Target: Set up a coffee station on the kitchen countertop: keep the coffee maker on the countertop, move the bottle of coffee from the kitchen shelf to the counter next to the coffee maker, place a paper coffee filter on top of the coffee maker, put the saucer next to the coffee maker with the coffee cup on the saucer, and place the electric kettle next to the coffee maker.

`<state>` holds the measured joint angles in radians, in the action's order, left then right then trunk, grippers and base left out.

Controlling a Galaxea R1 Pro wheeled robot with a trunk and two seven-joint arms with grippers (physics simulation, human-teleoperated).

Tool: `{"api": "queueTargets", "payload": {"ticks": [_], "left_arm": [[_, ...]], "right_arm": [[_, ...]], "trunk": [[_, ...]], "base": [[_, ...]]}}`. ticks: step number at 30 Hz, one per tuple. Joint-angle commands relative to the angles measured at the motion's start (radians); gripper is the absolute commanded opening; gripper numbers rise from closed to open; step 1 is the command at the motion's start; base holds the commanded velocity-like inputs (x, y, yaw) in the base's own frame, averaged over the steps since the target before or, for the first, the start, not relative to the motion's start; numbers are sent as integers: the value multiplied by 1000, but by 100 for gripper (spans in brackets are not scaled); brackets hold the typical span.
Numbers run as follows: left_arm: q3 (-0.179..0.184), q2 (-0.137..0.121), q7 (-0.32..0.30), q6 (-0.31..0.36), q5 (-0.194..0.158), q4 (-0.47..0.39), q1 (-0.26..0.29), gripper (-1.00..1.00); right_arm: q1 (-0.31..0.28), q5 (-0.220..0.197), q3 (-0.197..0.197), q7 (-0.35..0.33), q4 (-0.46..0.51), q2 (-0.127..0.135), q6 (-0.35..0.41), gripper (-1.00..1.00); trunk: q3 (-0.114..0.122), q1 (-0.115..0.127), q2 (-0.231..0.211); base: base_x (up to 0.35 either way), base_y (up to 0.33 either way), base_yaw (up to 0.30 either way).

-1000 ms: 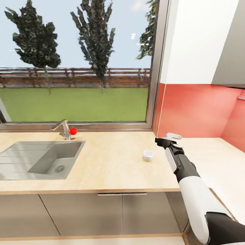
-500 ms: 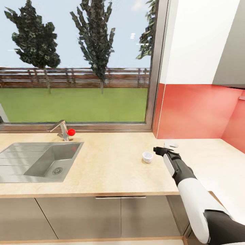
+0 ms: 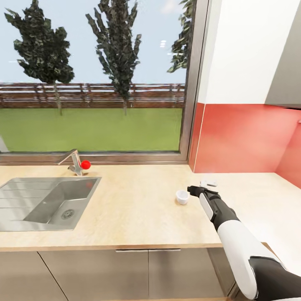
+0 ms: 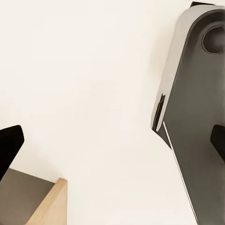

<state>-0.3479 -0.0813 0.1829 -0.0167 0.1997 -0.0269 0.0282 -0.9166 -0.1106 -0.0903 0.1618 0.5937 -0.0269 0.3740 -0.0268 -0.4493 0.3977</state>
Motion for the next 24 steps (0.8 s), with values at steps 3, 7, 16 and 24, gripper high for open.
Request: {"api": "queueTargets", "payload": {"ticks": [3, 7, 16, 24], "left_arm": [[-8, 0, 3, -2, 10, 1, 1, 100], [-8, 0, 3, -2, 10, 1, 1, 100], [-8, 0, 2, -2, 10, 1, 1, 100], [-8, 0, 3, -2, 10, 2, 0, 100]], "right_arm": [[-1, -11, -2, 5, 2, -1, 3, 100], [-1, -10, -2, 5, -2, -1, 3, 100], [-1, -11, -3, 6, -46, 0, 1, 100], [-1, -10, -3, 7, -51, 14, 0, 100]], "trunk": [[-2, -1, 2], [-2, -1, 2], [-2, -1, 2], [-2, -1, 2]], "base": [[10, 0, 0], [19, 0, 0], [194, 0, 0], [81, 0, 0]]}}
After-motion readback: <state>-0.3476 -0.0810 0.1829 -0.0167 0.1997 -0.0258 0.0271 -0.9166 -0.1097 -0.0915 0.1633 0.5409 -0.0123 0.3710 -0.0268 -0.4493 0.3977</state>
